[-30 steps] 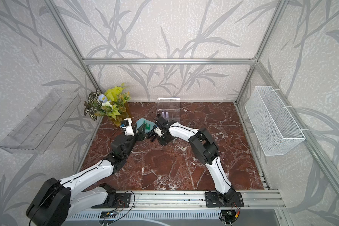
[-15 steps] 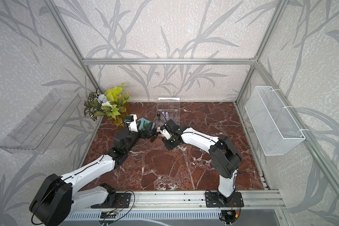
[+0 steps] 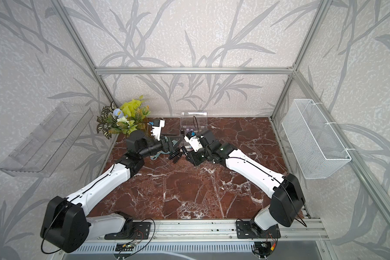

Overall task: Arrange the lipsticks in the organizer
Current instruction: Pick up the lipstick at the center of the board.

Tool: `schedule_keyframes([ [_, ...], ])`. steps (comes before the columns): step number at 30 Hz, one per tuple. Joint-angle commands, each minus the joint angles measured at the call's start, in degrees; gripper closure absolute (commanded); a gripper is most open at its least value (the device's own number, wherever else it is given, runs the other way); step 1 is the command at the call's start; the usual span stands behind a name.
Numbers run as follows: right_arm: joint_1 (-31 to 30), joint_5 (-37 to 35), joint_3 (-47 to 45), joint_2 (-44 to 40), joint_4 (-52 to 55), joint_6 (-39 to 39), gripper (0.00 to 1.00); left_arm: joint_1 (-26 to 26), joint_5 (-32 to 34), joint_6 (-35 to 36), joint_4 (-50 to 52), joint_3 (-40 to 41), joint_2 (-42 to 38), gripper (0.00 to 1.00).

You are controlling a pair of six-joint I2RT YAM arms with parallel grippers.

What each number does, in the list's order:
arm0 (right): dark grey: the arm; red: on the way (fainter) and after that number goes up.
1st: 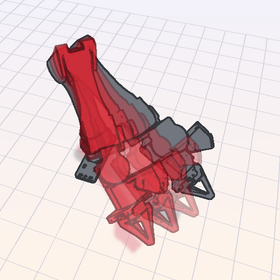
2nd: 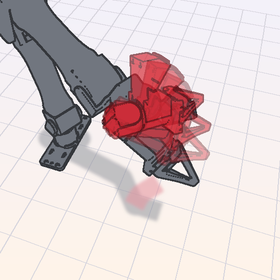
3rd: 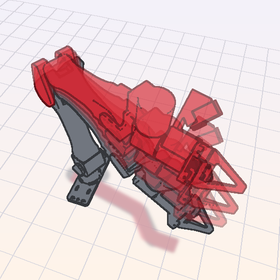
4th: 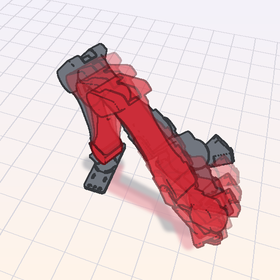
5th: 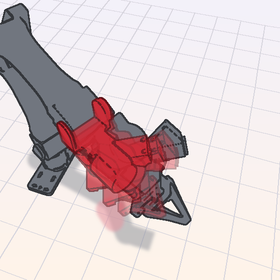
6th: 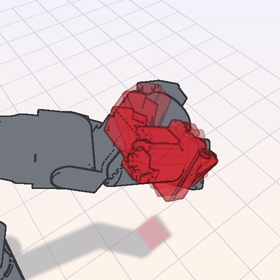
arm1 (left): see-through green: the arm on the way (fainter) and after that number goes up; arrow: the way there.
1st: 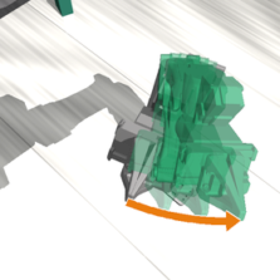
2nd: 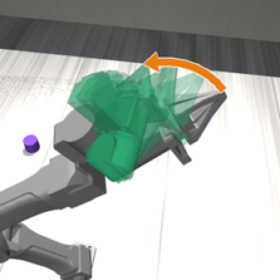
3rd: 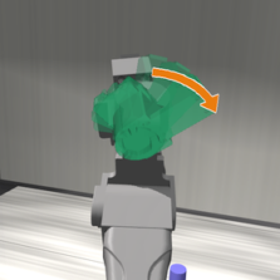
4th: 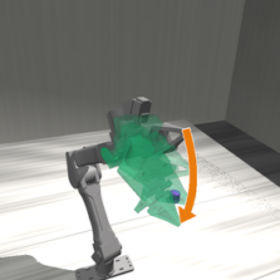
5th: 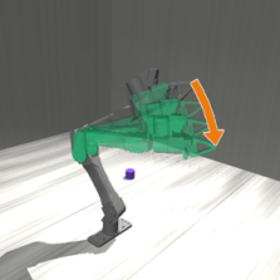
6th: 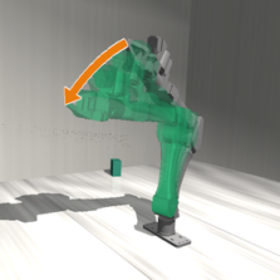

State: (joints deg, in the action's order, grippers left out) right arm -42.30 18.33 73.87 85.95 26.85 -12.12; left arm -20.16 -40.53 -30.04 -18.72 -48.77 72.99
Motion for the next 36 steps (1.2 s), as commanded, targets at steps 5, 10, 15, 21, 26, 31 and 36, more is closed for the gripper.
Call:
schedule_keyframes([
  [5, 0.12, 2.20, -0.44, -4.16, -2.88, -1.76, 0.81, 0.23, -14.72, -4.11, -0.18, -1.94, 3.27, 0.25],
  [10, 0.03, 3.12, -0.19, -4.52, -2.93, -2.17, 0.81, 0.04, -16.88, -7.38, -4.23, -1.42, 3.28, 0.33],
  [15, 0.02, 3.12, -0.28, -5.31, -3.03, -2.05, 0.81, -0.23, -17.84, -8.89, -5.36, -1.50, 2.08, 0.47],
  [21, 0.11, 2.44, -0.91, -5.56, -2.80, -1.86, 0.81, -0.32, -18.78, -9.68, -6.35, -1.06, 2.13, 0.62],
  [26, 0.08, 2.16, -0.54, -5.53, -2.59, -1.68, 0.81, -0.36, -18.80, -8.68, -5.22, -1.31, 2.06, 0.70],
  [31, 0.07, 1.71, -0.74, -5.44, -2.29, -1.57, 0.80, -0.35, -17.04, -6.24, -3.03, -1.65, 2.34, 0.79],
  [36, 0.03, 0.77, -0.91, -5.79, -2.35, -1.55, 0.72, -0.32, -14.86, -3.30, -0.22, -2.59, 3.73, 0.84],
])
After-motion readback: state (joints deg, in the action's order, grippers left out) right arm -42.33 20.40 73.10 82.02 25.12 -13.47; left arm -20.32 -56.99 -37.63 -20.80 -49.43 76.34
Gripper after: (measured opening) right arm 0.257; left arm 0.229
